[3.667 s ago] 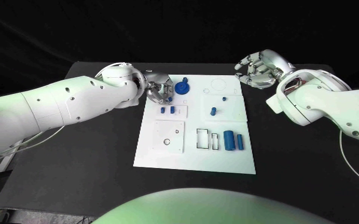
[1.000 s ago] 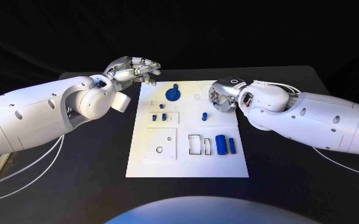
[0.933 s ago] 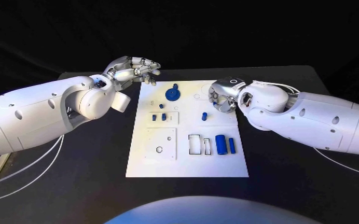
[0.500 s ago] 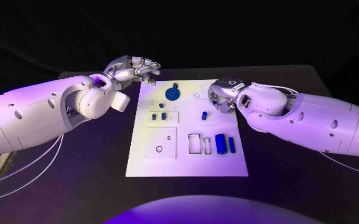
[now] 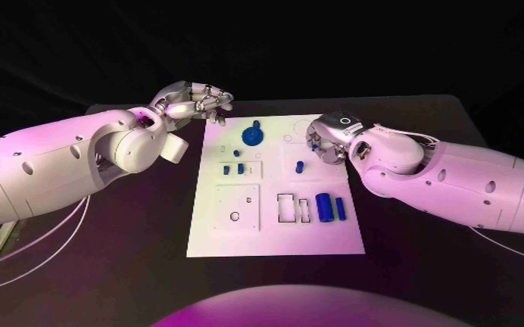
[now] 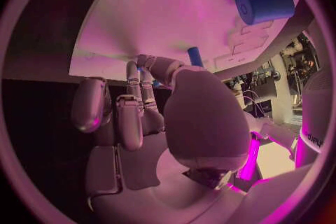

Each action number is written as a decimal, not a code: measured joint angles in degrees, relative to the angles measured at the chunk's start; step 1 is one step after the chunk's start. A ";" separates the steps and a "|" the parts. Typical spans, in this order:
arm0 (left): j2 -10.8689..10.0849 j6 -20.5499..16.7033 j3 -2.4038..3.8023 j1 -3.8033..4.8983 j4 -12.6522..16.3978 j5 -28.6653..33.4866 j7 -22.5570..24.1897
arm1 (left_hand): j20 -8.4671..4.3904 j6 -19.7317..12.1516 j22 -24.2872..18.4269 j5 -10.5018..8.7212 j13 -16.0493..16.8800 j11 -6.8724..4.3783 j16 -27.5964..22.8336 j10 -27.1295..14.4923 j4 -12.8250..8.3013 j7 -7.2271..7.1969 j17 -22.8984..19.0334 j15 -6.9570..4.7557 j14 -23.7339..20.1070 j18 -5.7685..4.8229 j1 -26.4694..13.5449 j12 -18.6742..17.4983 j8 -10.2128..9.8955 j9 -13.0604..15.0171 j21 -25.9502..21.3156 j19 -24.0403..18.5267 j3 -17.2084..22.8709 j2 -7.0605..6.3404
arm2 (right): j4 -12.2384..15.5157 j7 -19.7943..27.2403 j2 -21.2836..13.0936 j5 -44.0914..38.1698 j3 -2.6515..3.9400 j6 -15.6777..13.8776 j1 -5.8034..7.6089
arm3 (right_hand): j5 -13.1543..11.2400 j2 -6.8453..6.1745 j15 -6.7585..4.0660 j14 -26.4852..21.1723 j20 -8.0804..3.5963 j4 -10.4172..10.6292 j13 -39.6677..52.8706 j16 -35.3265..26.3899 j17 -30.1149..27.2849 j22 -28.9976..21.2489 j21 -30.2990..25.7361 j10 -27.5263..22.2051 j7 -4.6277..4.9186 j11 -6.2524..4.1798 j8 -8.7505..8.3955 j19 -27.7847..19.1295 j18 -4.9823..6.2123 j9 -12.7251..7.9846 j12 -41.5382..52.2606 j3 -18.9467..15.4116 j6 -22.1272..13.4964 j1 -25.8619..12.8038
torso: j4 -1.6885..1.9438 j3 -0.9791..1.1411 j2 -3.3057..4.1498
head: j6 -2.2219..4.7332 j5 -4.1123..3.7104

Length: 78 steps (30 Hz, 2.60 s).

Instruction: Assemble the parts on the task board

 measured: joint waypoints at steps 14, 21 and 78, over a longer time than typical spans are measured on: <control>-0.10 -0.07 0.00 -0.02 -0.48 -1.14 -0.44 | 0.21 -0.30 -0.13 0.00 -0.06 0.22 0.00 -0.23 0.39 0.30 0.00 0.00 0.00 0.00 0.00 -0.51 -0.34 0.00 0.00 0.21 -0.42 0.00 | 6.12 -1.09 -5.23 2.80 0.81 -3.89 1.99 | -0.83 0.22 -0.20 0.21 0.00 -0.06 1.21 0.00 -0.01 -0.01 0.00 0.10 0.00 0.09 -0.08 0.00 0.08 0.39 -0.01 0.41 0.00 -0.23 | -0.07 -0.10 -0.09 | 0.23 0.19; -0.02 -0.07 0.00 -0.04 -0.72 -1.28 -0.57 | 0.21 -0.30 -0.13 0.00 -0.06 0.22 0.00 -0.23 0.39 0.30 0.00 0.00 0.00 0.00 0.00 -0.51 -0.34 0.00 0.00 0.21 -0.42 0.00 | 10.82 -1.35 -6.49 4.67 0.94 -5.03 2.64 | -0.85 0.22 -0.20 0.21 0.00 -0.06 1.26 0.00 -0.01 -0.02 0.22 0.10 -0.01 0.09 -0.14 -0.01 0.09 0.38 -0.01 0.40 -0.01 -0.23 | -0.08 -0.09 -0.10 | 0.58 0.19; 2.29 -0.48 -0.01 -0.06 -1.76 1.65 -0.77 | 0.21 -0.92 -0.84 0.74 0.30 0.43 0.00 -0.44 2.35 0.51 0.12 0.22 -0.22 0.00 -1.54 -1.45 -0.34 0.53 -0.63 0.20 -3.34 0.44 | 9.45 1.11 9.87 8.11 -0.31 0.92 -5.02 | -0.96 -0.06 -0.19 0.21 0.00 -0.39 1.37 -0.01 -0.01 0.00 -0.50 0.34 0.01 -0.12 -0.23 -0.01 0.11 0.61 -0.53 1.01 -0.20 -0.45 | 0.02 -0.10 0.05 | -1.66 8.68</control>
